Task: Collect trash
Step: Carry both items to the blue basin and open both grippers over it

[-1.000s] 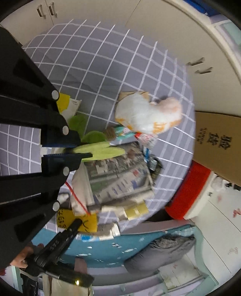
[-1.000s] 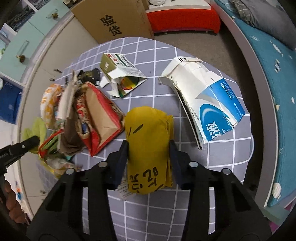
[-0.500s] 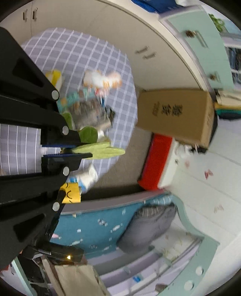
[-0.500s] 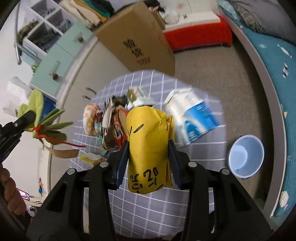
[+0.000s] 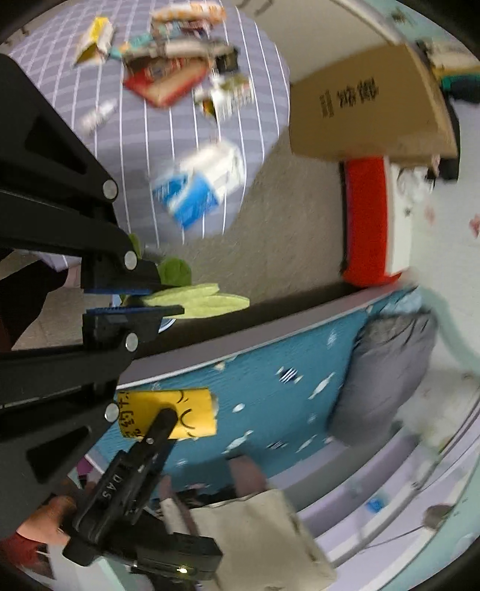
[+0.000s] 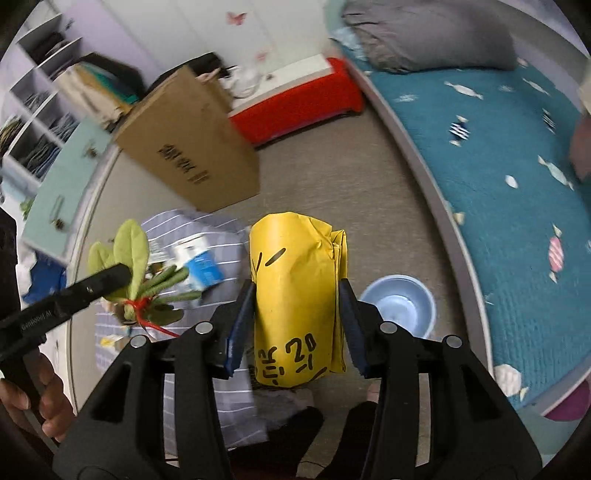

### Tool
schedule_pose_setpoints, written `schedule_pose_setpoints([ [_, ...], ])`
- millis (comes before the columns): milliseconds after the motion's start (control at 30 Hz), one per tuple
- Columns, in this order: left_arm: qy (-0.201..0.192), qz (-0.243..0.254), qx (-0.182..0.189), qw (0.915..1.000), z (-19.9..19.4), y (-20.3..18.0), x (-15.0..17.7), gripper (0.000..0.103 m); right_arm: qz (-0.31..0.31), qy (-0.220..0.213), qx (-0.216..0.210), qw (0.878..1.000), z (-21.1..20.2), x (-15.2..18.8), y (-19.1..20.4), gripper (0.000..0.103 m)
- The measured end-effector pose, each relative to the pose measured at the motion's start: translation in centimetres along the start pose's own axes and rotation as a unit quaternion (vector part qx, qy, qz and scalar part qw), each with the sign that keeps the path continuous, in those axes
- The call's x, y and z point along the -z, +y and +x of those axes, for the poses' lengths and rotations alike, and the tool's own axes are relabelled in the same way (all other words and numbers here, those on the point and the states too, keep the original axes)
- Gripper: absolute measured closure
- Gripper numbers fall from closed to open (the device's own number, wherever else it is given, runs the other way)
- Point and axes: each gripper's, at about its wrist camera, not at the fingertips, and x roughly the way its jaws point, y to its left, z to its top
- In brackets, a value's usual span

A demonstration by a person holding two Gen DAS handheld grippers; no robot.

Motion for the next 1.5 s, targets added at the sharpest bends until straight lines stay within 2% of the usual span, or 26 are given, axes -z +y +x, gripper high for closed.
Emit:
schedule_pose_setpoints([
  [67, 0.017, 0.015, -0.003, 0.9997, 2.1, -1.6, -0.1, 0.098, 0.010, -0.004, 0.005, 1.000, 0.2, -0.2, -1.9, 0.054],
  [133, 0.029, 0.022, 0.002, 0.9993, 3.6, -2.7, -0.2, 0.098, 0.017, -0.001, 0.006, 1.000, 0.9, -0.7, -3.3, 0.042],
  [200, 0.037, 0.031, -0.001, 0.9988, 4.7, -3.9, 0.0, 0.098, 0.022, 0.002, 0.015, 1.000, 1.3, -0.8, -4.4, 0.037],
  [367, 0.052, 0.048, 0.002, 0.9975, 6.8, -6.6, -0.2, 0.098, 0.032, -0.001, 0.027, 0.999, 0.5, -1.1, -6.8, 0.033],
  [633, 0.071, 0.080, 0.005, 0.9942, 9.4, -10.4, -0.4, 0.097, 0.019, -0.034, 0.060, 0.997, -2.7, -0.6, -8.0, 0.022],
  [933, 0.072, 0.115, 0.017, 0.9906, 10.5, -14.2, -0.6, 0.096, 0.025, -0.075, 0.095, 0.992, -5.5, -0.6, -9.8, 0.018],
  [1000, 0.077, 0.118, 0.023, 0.9898, 10.6, -14.7, -0.5, 0.079, 0.030, -0.082, 0.098, 0.991, -6.0, -0.6, -10.3, 0.018],
  [1033, 0.076, 0.116, 0.020, 0.9901, 10.6, -14.8, -0.6, 0.051, 0.032, -0.087, 0.101, 0.991, -6.3, -0.6, -10.5, 0.018],
  [1067, 0.071, 0.114, 0.021, 0.9907, 10.5, -14.9, -0.5, 0.036, 0.034, -0.089, 0.103, 0.990, -6.5, -0.6, -10.6, 0.018],
  [1133, 0.058, 0.111, 0.020, 0.9919, 10.0, -14.9, -0.5, 0.036, 0.036, -0.093, 0.104, 0.990, -6.9, -0.5, -10.8, 0.018],
  [1300, 0.052, 0.095, 0.012, 0.9940, 9.0, -14.2, -0.4, 0.035, 0.035, -0.091, 0.099, 0.990, -7.1, -0.2, -10.5, 0.017],
  [1500, 0.034, 0.070, -0.002, 0.9970, 6.6, -12.3, 0.5, 0.035, 0.008, -0.086, 0.079, 0.993, -6.9, -0.1, -8.3, 0.017],
])
